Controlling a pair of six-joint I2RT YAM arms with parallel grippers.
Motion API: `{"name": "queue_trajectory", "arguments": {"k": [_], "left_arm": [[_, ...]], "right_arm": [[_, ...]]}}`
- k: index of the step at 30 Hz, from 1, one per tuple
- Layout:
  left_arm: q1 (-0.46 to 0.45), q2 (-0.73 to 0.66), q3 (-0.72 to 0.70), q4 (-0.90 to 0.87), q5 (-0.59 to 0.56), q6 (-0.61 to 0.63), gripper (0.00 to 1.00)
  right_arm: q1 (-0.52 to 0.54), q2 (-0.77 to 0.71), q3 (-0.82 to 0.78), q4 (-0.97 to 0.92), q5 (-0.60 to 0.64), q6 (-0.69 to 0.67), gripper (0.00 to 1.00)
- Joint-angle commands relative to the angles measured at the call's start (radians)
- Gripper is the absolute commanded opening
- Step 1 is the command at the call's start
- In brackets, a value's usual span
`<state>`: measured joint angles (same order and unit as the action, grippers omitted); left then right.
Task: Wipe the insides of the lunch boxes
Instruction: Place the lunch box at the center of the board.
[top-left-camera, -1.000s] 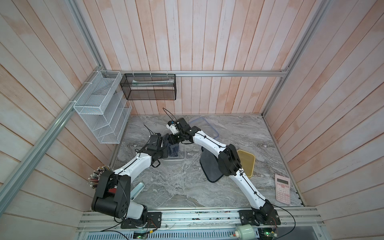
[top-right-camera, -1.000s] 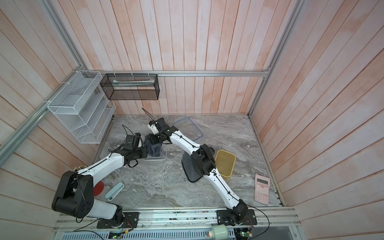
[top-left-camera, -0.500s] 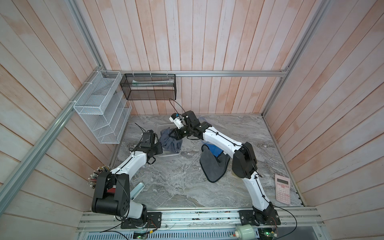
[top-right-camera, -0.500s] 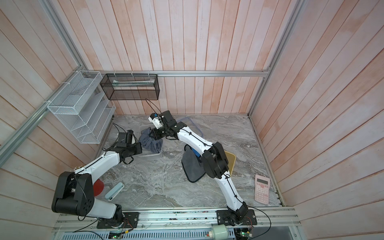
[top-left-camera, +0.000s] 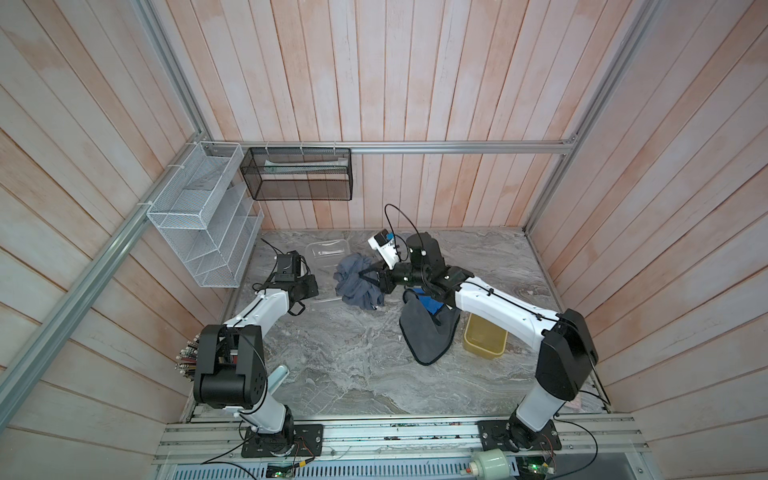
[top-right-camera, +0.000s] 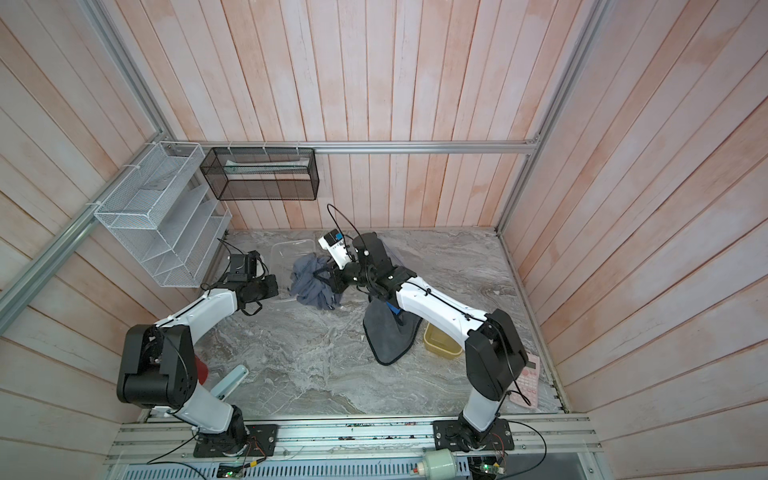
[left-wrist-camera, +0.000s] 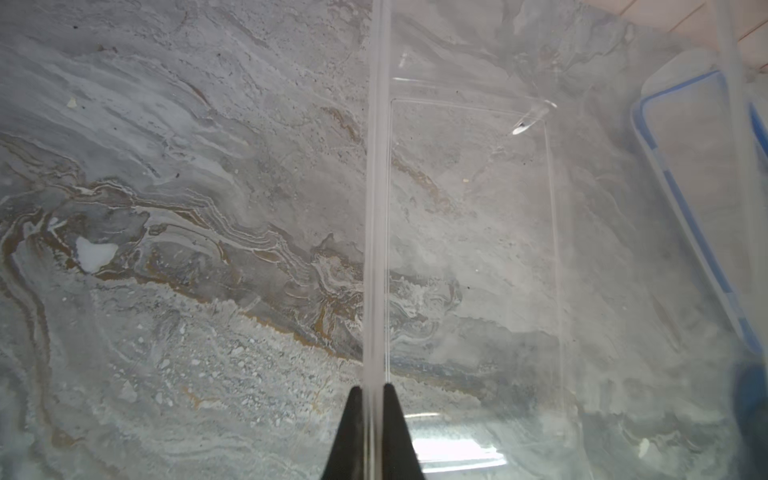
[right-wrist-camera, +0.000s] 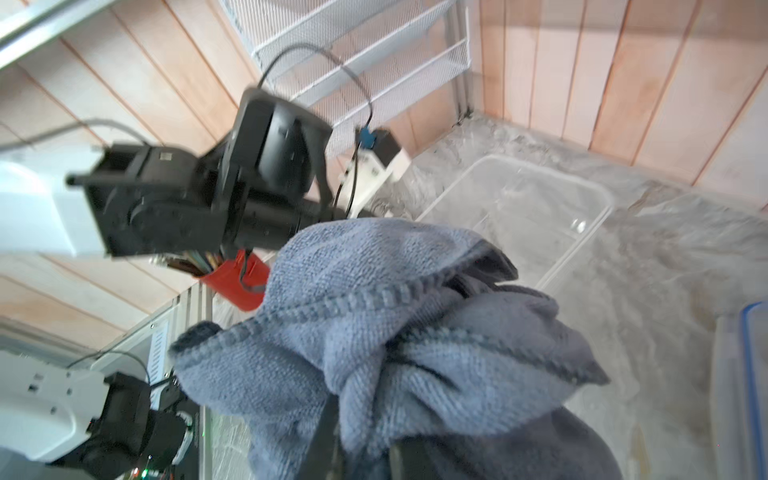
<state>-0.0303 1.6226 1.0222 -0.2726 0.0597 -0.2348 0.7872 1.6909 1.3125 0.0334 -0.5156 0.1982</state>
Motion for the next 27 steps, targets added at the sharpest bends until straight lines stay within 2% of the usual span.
{"name": "queue_trajectory", "arguments": {"k": [1, 5, 13, 16, 18, 21, 24, 27], "left_arm": [[0.013, 0.036, 0.059, 0.022, 0.039, 0.028, 0.01], [0.013, 0.069, 0.104, 0.001, 0.059, 0.041, 0.01], [0.003, 0.099, 0.117, -0.008, 0.062, 0.043, 0.01], [-0.003, 0.122, 0.125, -0.012, 0.049, 0.043, 0.01], [-0.004, 0.136, 0.130, -0.011, 0.044, 0.036, 0.01], [-0.003, 0.143, 0.134, -0.004, 0.046, 0.030, 0.01], [-0.003, 0.142, 0.136, -0.002, 0.045, 0.031, 0.02], [-0.003, 0.139, 0.131, -0.011, 0.038, 0.032, 0.08]], "right_arm": [[0.058, -0.010, -0.125, 0.108, -0.021, -0.003, 0.00], [0.114, 0.066, -0.185, 0.087, 0.032, -0.012, 0.00], [0.149, 0.230, -0.133, 0.067, 0.174, -0.029, 0.00], [0.163, 0.281, -0.094, 0.037, 0.194, -0.055, 0.00], [0.171, 0.308, -0.070, 0.019, 0.213, -0.064, 0.05], [0.172, 0.328, -0.038, -0.006, 0.210, -0.057, 0.06], [0.172, 0.337, -0.018, -0.011, 0.195, -0.060, 0.18], [0.173, 0.339, -0.002, -0.032, 0.176, -0.076, 0.37]]}}
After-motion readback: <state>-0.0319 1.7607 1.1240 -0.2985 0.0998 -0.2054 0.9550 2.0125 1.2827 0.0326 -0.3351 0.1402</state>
